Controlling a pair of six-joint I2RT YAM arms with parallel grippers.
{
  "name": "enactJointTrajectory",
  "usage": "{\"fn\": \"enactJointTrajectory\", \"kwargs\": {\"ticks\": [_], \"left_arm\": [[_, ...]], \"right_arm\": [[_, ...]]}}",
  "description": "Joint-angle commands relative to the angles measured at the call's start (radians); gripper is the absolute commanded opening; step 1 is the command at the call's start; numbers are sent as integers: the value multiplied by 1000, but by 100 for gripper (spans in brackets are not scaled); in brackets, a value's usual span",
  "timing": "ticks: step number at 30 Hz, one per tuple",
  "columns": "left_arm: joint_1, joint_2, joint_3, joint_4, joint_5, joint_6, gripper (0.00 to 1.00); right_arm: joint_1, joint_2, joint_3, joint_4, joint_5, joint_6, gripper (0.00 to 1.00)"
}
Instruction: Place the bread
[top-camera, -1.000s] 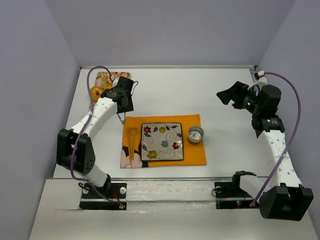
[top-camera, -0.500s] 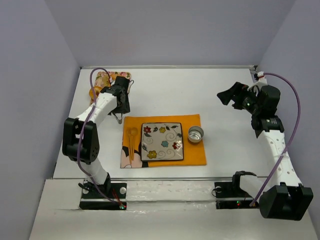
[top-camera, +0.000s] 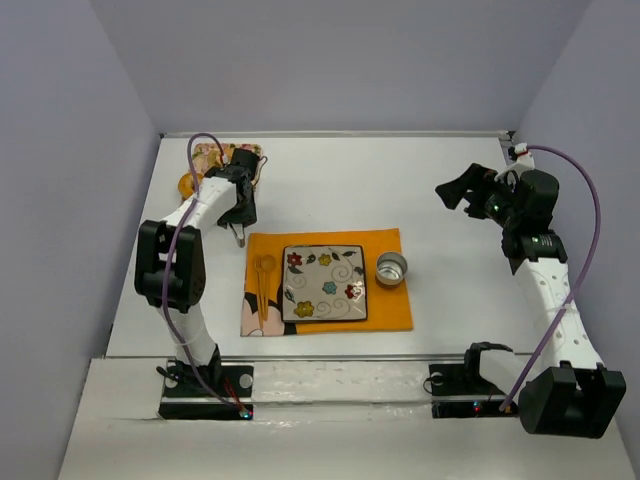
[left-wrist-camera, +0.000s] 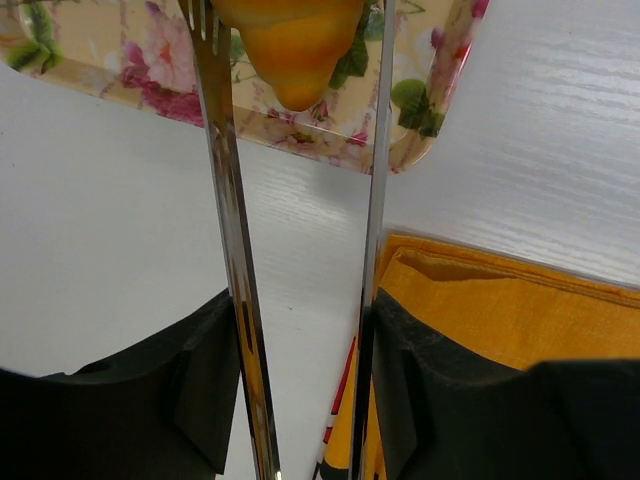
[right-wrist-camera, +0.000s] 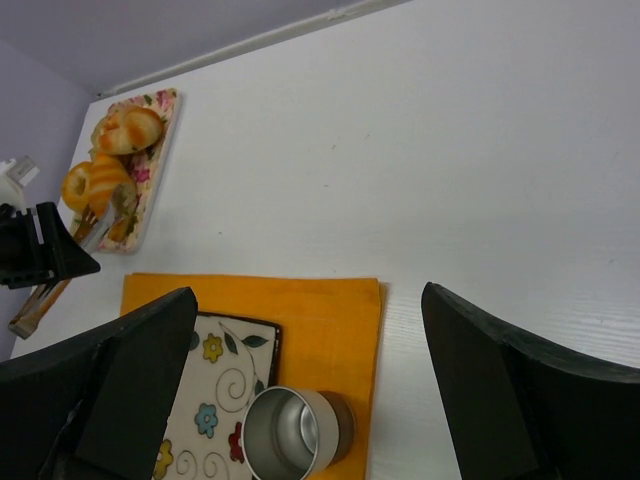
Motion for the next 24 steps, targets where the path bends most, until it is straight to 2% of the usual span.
{"fn": "enactJointTrajectory", "kwargs": {"ticks": [1,6,10,13,17,21,24], "left_arm": [[4,-28,59,-30,-8,3,52],[0,-143,47,-56,-13,-51,35],[-18,-272,-21,-62,-10,-91,34],[-27,-384,-70,-65,-2,-134,29],[-61,-521,-126,-50,73,-168,26],[-206,-611,-130,-94,64,-241,25],[-366,-662,-148,-90,136,-299,25]], "right_arm": [[0,-8,-1,27,21,-19,100],[0,-12,-1,26,19,-20,100],[0,-9,-2,26,24,-15,100],[0,-3,-1,26,27,-9,100],[0,6,-1,26,26,-6,100],[0,3,-1,27,27,-5,100],[0,-2,-1,27,26,-6,100]]}}
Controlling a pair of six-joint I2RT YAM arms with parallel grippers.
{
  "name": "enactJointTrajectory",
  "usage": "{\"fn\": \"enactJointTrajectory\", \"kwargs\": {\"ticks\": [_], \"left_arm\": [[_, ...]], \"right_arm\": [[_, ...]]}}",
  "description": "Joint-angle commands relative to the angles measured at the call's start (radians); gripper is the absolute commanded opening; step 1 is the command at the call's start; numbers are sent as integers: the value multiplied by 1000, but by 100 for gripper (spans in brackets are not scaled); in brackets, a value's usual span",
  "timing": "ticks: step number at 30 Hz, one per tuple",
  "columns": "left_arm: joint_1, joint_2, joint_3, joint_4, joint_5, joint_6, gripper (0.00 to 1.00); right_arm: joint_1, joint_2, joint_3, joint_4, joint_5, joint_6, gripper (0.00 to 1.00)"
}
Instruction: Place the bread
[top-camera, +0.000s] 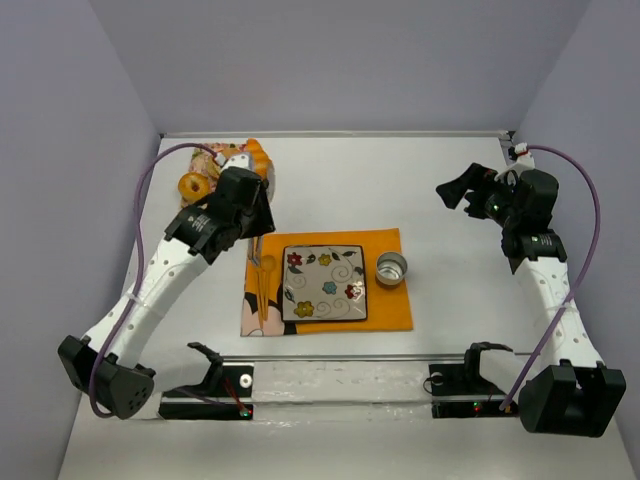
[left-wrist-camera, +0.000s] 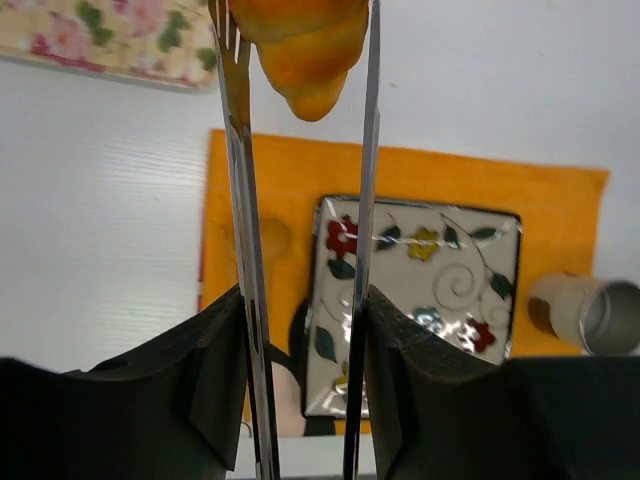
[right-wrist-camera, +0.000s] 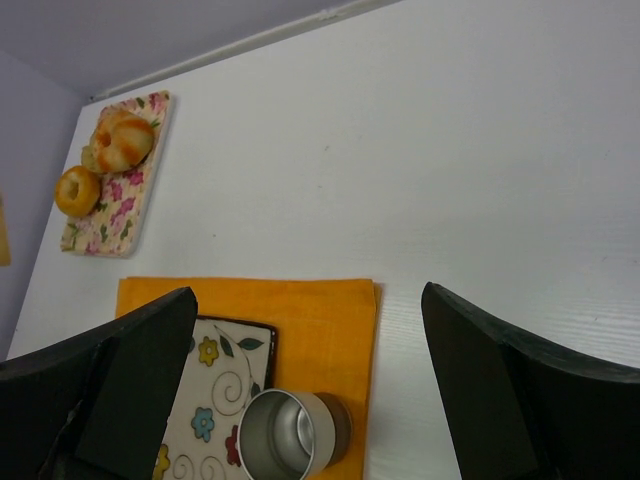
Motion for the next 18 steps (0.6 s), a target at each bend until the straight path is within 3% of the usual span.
{"fn": "enactJointTrajectory", "kwargs": {"ticks": [1,7,12,18], "left_arm": [[-193,-64,-43,-7,103,-111,25],[-477,-30,-120,-80,81,-312,24],[-664,57,-170,-7,163,-401,24],[-718,118,-178,-77,127,-446,36]], "right_arm": [[0,-11,-2,26,8,-7,100],[0,-31,-10,24,9,-8,100],[0,-45,-14,24,13,-13,100],[0,-51,-19,26,14,-16,100]]}}
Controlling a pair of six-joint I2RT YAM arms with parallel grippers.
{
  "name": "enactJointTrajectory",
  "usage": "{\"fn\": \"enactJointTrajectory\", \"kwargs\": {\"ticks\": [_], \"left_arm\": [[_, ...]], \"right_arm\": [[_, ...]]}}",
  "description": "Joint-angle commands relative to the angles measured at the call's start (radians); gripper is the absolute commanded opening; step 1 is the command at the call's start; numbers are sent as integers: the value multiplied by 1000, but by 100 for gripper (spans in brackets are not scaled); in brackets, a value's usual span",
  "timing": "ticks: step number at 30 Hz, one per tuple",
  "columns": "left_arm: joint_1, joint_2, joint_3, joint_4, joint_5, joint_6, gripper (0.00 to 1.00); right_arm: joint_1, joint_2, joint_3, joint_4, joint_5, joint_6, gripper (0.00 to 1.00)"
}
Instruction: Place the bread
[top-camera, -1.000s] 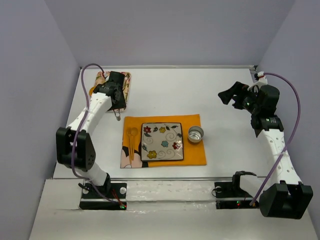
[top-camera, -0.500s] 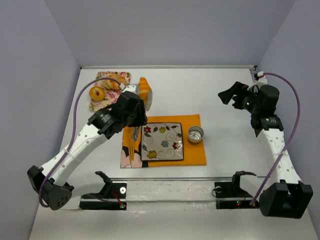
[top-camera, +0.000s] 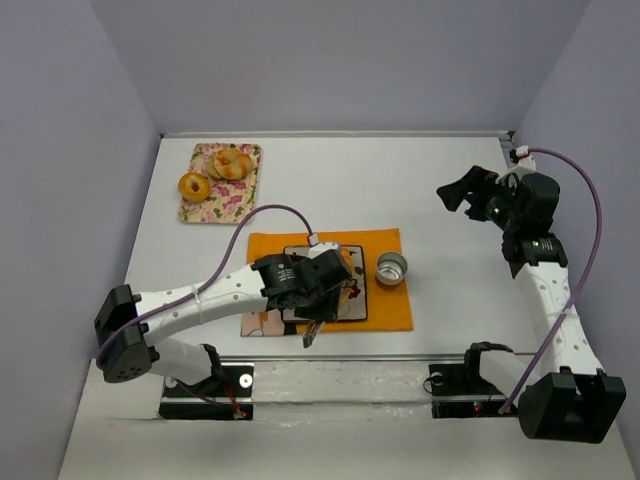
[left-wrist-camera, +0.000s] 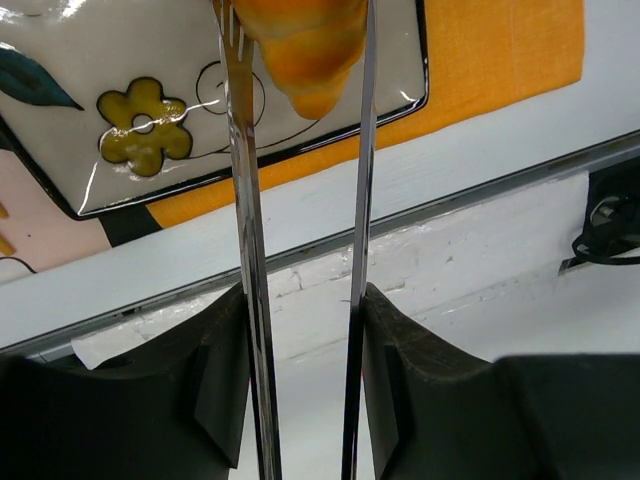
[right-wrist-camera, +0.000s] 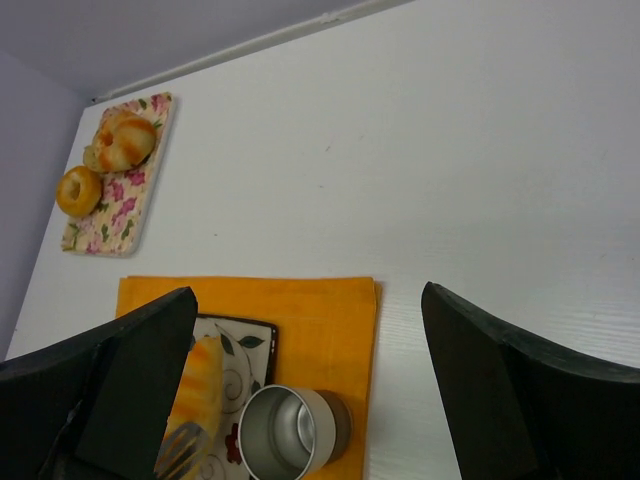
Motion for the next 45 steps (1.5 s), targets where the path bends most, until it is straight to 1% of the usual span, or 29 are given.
{"fn": "enactJointTrajectory", "kwargs": {"ticks": [1,3,4,5,6,8,9,10,13,19,20,23,27,29,30,31,33,34,35,36,37,38,39,40,41,42,43,44,45], "left_arm": [[-11,7,-12,-24,-22,-70,39],[-11,16,-12,-22,-19,-65,42],[-12,28,-9,-24,-18,-64,47],[-18,34,2,-36,-22,-62,49],[-24,40,8,-42,-27,-59,58],[-37,51,33,-61,-34,-47,67],[-40,54,40,-65,-38,-39,67],[-40,57,59,-79,-45,-33,72],[-40,60,88,-96,-54,-15,75],[-41,57,154,-200,-94,-24,74],[-40,57,178,-215,-120,-33,74],[-40,53,238,-301,-174,-64,67],[-41,44,362,-358,-287,-110,65],[-38,59,439,-358,-396,-98,63],[-23,73,470,-352,-437,-73,62],[3,124,537,-273,-544,-9,61],[80,181,554,-169,-596,158,62],[121,201,567,-31,-570,228,62],[168,221,571,43,-533,296,62],[265,269,577,106,-487,409,62],[310,295,597,214,-403,454,61],[348,321,619,252,-375,487,60],[382,385,645,275,-360,510,60],[431,422,713,301,-348,552,60],[446,459,752,309,-352,580,60],[460,538,786,327,-357,606,59],[482,583,854,332,-381,657,59],[489,675,896,329,-384,678,59],[500,720,986,305,-372,695,59]], "right_arm": [[0,-20,-4,24,13,-16,100],[0,-20,-4,24,16,-19,100],[0,-20,-4,23,19,-19,100],[0,-20,-4,23,22,-20,100],[0,-21,-4,23,25,-19,100],[0,-20,-5,23,31,-20,100],[0,-20,-5,21,34,-19,100],[0,-18,-5,23,36,-19,100],[0,-17,-5,23,39,-20,100],[0,-20,-5,21,39,-19,100],[0,-20,-5,20,39,-17,100],[0,-20,-4,19,31,-19,100],[0,-15,4,18,-8,-23,100],[0,-11,5,18,-6,-22,100],[0,-8,7,18,-4,-22,100],[0,-1,8,16,4,-20,100],[0,2,12,13,5,-19,100],[0,-1,13,12,13,-16,100],[0,-6,13,12,16,-14,100],[0,-21,10,10,22,-17,100],[0,-29,9,10,39,-20,100],[0,-35,7,10,50,-22,100],[0,-43,5,10,62,-20,100],[0,-46,5,10,86,-16,100],[0,-49,5,9,97,-10,100],[0,-50,5,7,109,-5,100],[0,-50,7,6,113,-4,100],[0,-50,7,6,119,-1,100],[0,-47,7,4,129,0,100]]}}
